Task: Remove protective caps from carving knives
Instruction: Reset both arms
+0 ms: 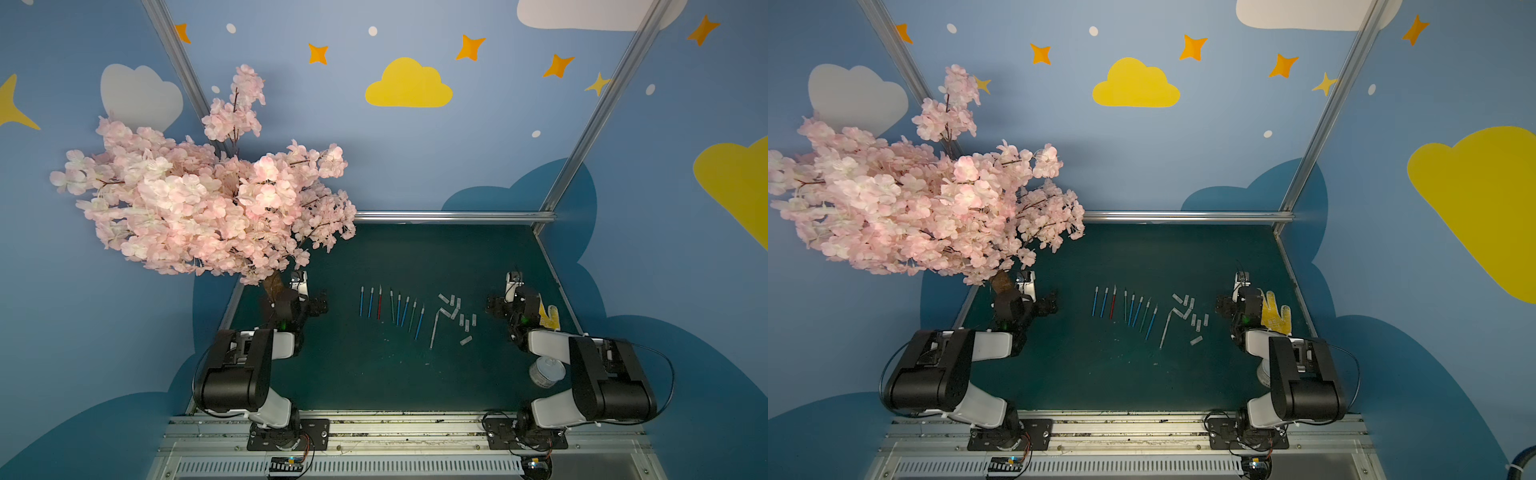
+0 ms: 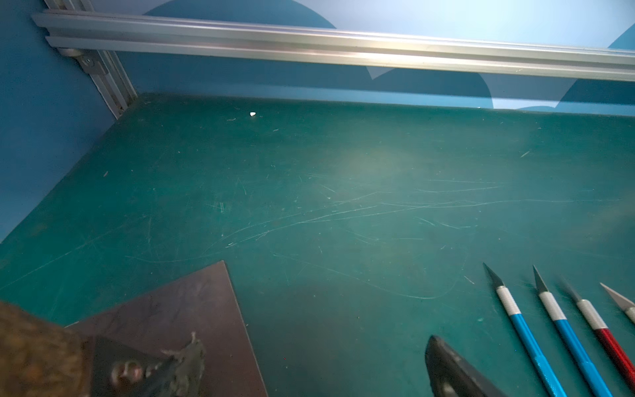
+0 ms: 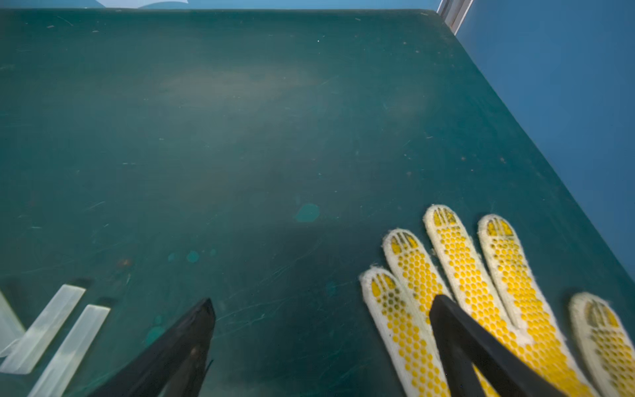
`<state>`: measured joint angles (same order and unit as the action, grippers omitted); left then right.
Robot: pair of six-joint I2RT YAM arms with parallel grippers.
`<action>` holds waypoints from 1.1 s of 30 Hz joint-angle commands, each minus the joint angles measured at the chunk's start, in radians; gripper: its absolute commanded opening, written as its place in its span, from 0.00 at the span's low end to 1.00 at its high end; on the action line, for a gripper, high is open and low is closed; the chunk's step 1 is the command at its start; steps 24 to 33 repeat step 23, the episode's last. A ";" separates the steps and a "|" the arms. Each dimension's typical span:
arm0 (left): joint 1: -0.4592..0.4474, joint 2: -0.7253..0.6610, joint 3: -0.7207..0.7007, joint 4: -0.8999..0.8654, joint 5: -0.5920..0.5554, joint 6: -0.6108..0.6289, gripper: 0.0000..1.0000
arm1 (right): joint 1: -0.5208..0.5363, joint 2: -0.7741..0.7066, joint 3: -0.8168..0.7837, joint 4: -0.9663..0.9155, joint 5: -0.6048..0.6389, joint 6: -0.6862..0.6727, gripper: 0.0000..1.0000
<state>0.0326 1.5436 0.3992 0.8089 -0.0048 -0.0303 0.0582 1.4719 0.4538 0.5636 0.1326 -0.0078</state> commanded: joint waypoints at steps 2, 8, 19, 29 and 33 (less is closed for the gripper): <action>0.001 -0.008 0.008 -0.014 0.016 0.012 1.00 | 0.005 0.000 0.021 0.021 -0.032 -0.007 0.98; 0.001 -0.009 0.008 -0.016 0.014 0.012 1.00 | 0.004 0.000 0.021 0.021 -0.030 -0.007 0.98; 0.002 -0.009 0.007 -0.015 0.014 0.012 1.00 | 0.003 0.003 0.027 0.011 -0.034 -0.005 0.98; 0.003 -0.009 0.009 -0.017 0.014 0.013 1.00 | 0.004 0.000 0.022 0.016 -0.032 -0.007 0.98; 0.003 -0.009 0.009 -0.017 0.014 0.013 1.00 | 0.004 0.000 0.022 0.016 -0.032 -0.007 0.98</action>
